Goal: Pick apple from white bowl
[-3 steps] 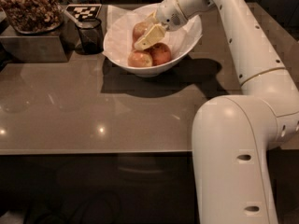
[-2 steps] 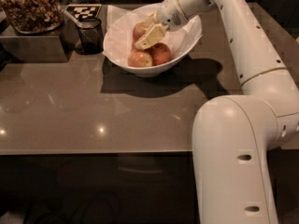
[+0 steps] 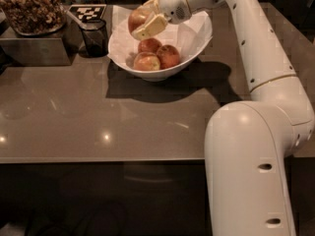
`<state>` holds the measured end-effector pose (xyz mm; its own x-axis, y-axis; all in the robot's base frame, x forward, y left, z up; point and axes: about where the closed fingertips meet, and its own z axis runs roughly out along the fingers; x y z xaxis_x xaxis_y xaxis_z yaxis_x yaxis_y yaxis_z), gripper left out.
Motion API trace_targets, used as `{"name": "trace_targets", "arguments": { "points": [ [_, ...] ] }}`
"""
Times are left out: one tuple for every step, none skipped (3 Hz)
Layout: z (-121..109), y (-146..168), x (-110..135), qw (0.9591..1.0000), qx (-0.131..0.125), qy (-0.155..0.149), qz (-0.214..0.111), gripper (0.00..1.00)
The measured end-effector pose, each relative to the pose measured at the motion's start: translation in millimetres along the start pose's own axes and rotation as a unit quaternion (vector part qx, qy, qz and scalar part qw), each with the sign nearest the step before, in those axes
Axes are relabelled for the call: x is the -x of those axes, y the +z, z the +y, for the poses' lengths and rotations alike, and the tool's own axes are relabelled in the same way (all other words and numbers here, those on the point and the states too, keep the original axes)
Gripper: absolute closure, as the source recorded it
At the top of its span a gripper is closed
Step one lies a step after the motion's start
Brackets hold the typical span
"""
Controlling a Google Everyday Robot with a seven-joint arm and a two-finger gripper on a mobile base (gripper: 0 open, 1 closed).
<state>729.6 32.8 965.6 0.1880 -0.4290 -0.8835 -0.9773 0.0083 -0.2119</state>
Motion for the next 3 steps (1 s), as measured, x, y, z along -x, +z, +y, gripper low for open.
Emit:
{"name": "trace_targets", "arguments": {
  "points": [
    [17,-1,39,0.9987,0.011,-0.034,-0.035,1.00],
    [43,-3,44,0.9987,0.026,-0.001,-0.044,1.00],
    [74,-16,36,0.9961,0.025,0.065,-0.053,1.00]
  ]
}}
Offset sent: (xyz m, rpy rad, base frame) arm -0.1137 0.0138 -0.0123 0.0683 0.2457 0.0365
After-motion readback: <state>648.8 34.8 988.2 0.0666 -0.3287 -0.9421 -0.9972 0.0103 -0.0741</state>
